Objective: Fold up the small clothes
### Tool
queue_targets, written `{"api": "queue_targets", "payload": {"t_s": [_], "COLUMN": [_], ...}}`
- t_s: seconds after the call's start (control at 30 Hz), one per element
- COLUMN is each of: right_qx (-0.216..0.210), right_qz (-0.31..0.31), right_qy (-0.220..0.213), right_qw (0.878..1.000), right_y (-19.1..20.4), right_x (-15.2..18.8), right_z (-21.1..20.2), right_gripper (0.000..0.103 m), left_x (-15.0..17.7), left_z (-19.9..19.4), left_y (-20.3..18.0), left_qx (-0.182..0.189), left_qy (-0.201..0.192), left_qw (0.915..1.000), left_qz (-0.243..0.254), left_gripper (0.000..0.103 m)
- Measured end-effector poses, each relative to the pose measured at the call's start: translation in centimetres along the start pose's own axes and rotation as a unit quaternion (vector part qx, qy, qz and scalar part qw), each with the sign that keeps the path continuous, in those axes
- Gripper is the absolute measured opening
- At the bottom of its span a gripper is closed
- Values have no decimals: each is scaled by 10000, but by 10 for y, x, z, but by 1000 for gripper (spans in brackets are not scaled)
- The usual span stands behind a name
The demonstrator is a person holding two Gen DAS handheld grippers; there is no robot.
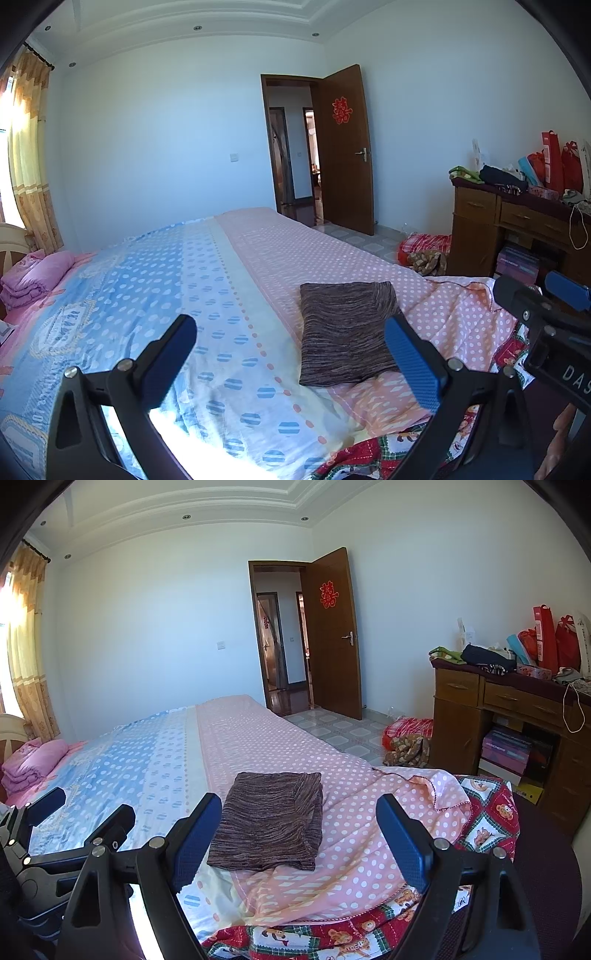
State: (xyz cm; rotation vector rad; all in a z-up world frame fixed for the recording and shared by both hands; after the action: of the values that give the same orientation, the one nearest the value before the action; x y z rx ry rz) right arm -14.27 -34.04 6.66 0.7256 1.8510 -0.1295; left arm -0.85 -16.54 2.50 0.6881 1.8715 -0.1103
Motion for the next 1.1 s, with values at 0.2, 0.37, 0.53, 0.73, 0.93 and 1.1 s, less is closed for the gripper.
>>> {"api": "queue_targets", "payload": {"t_s": [0.2, 0.37, 0.53, 0.73, 0.93, 1.1], "right_qx": [5, 35, 40, 58, 67, 82], "right_qz": [19, 53, 49, 45, 52, 55], "right_qy": [10, -1, 1, 11, 20, 32], "right_qw": [10000, 10000, 10000, 10000, 10000, 9999], "right_y": [-1, 0, -1, -1, -2, -3], "right_x": [0, 3, 2, 4, 5, 7], "right_z": [1, 2, 2, 3, 3, 4], "right_gripper": [86, 86, 86, 86, 86, 86], "left_x": [-1, -1, -1, -2, 0, 0], "left_z": [2, 2, 2, 4, 7, 10], "left_y": [2, 3, 3, 4, 5, 8], "left_qx": [-5, -18, -23, -88, -90, -167], "left_qy": [9, 13, -23, -29, 59, 91], "left_qw": [10000, 10000, 10000, 9999, 9999, 9998], "left_qz": [-13, -9, 14, 49, 22, 14], "left_gripper": [103, 103, 103, 103, 103, 103]}}
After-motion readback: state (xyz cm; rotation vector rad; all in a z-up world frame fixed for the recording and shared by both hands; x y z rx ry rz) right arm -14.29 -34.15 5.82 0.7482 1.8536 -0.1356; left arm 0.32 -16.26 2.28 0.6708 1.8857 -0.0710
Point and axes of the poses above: each gripper's, at about its wrist camera, not at the fingertips, and z roughly the way its jaws point, y to its left, x to its underside, the point moved 6 cm from there along z, roughly the way its jaws point, and after that the axes turned 11 degrees about z, right-handed, at the moved point
